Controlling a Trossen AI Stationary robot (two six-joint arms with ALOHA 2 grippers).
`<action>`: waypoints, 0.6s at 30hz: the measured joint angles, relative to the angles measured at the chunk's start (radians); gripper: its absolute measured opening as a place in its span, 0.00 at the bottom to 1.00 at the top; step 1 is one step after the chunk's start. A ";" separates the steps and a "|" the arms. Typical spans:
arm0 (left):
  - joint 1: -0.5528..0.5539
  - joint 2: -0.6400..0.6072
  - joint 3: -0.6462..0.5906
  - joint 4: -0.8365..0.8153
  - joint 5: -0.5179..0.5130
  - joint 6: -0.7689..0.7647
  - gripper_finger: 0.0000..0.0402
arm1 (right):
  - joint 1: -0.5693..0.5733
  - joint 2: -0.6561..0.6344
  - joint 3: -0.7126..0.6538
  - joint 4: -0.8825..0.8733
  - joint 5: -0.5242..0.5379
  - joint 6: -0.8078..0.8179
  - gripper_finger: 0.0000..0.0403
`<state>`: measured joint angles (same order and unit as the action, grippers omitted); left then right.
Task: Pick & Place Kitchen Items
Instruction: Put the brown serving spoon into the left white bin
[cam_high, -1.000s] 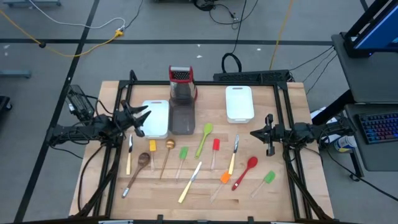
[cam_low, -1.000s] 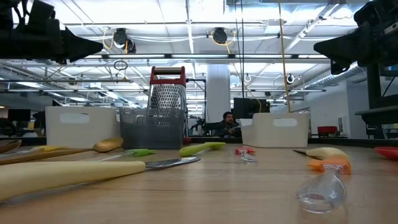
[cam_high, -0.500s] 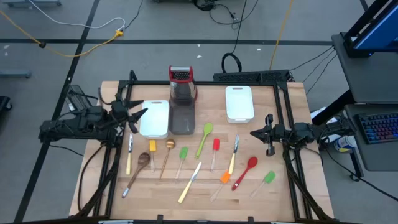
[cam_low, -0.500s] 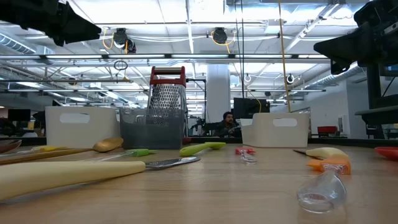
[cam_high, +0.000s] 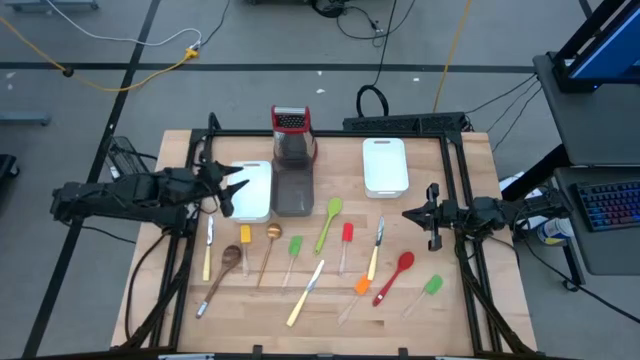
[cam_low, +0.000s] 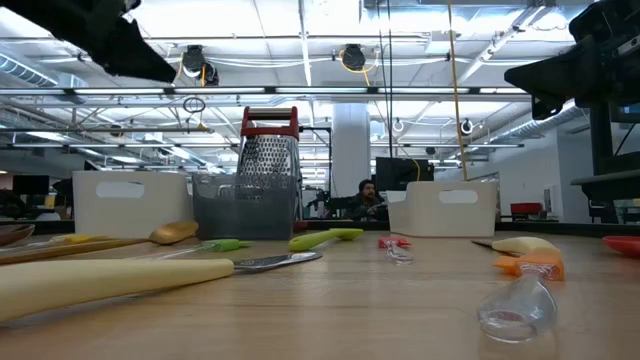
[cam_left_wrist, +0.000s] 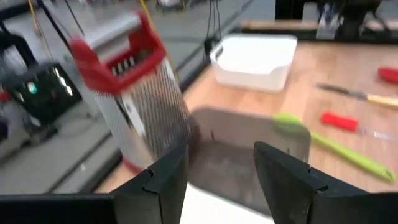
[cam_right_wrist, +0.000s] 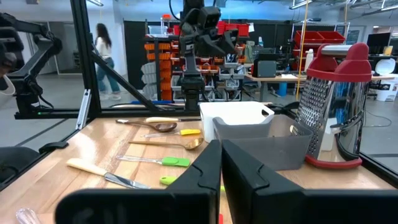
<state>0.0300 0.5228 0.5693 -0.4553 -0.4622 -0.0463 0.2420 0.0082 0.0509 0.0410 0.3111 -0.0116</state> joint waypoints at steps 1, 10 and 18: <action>0.000 0.005 0.007 -0.028 0.001 -0.024 0.46 | 0.000 0.000 0.000 0.000 0.000 0.000 0.02; -0.037 0.023 0.066 -0.177 0.107 -0.235 0.46 | 0.000 0.000 0.000 0.000 0.000 0.000 0.02; -0.066 0.044 0.066 -0.213 0.163 -0.317 0.46 | 0.000 0.000 0.000 0.000 0.000 0.000 0.02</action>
<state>-0.0358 0.5673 0.6357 -0.6679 -0.2987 -0.3636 0.2418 0.0082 0.0512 0.0410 0.3111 -0.0114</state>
